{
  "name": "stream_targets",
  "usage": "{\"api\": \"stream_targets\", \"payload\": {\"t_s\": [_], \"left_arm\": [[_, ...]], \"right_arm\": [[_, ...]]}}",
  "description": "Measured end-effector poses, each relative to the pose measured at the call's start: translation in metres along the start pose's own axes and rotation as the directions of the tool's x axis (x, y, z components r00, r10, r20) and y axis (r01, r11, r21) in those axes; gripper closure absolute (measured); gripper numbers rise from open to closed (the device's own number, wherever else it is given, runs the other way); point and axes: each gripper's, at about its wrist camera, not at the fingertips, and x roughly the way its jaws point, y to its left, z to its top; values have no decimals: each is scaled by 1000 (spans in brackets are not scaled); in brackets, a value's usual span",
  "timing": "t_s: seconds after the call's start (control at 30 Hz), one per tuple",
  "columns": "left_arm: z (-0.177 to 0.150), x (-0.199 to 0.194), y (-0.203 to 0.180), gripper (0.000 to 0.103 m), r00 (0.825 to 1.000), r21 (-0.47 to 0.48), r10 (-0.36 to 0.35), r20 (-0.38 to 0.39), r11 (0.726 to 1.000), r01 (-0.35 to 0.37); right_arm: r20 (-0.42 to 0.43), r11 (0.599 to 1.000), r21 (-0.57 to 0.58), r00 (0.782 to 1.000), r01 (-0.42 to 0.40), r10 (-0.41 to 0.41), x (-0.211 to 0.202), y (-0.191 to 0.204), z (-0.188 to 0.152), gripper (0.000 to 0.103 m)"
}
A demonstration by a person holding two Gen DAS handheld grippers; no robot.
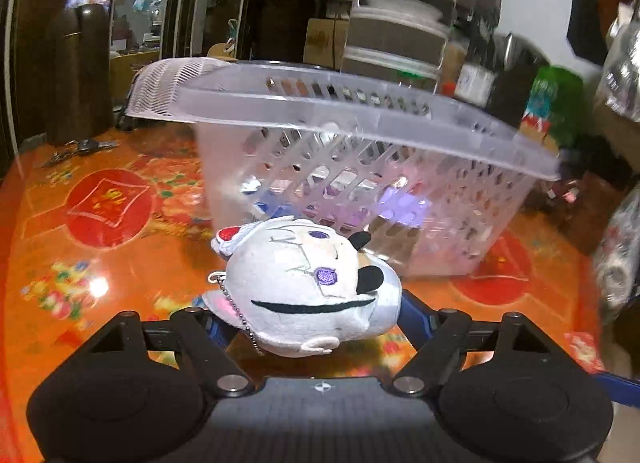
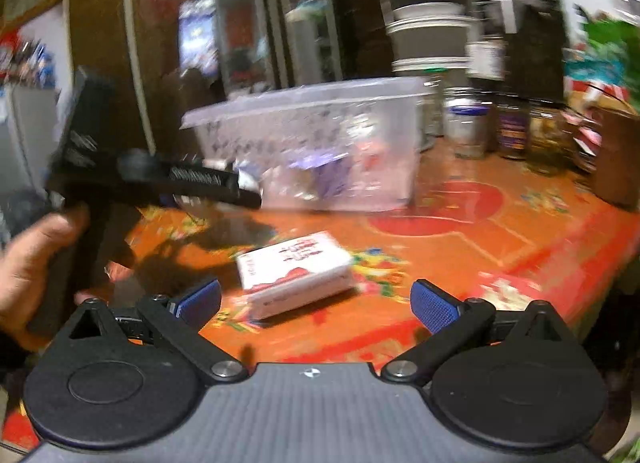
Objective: Organize objects
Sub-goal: 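Grasp the white plush toy with the left tool while the right tool grasps the white-and-red box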
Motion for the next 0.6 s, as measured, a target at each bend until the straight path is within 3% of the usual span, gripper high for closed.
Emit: {"api": "stream_targets", "payload": {"t_s": [0.2,0.37,0.6], "left_arm": [[-39,-70,11,20,997,11,-20,75,1000,19],[-61,-87,24,20,995,-29,-39,87,999,41],[-64,-79,32,20,994,-80,-77,78,993,83]], "right_arm": [[-37,997,-81,999,-6,3,26,15,7,0],[-53,998,-58,999,-14,11,40,11,11,0],[-71,995,-99,997,-9,2,46,17,9,20]]}}
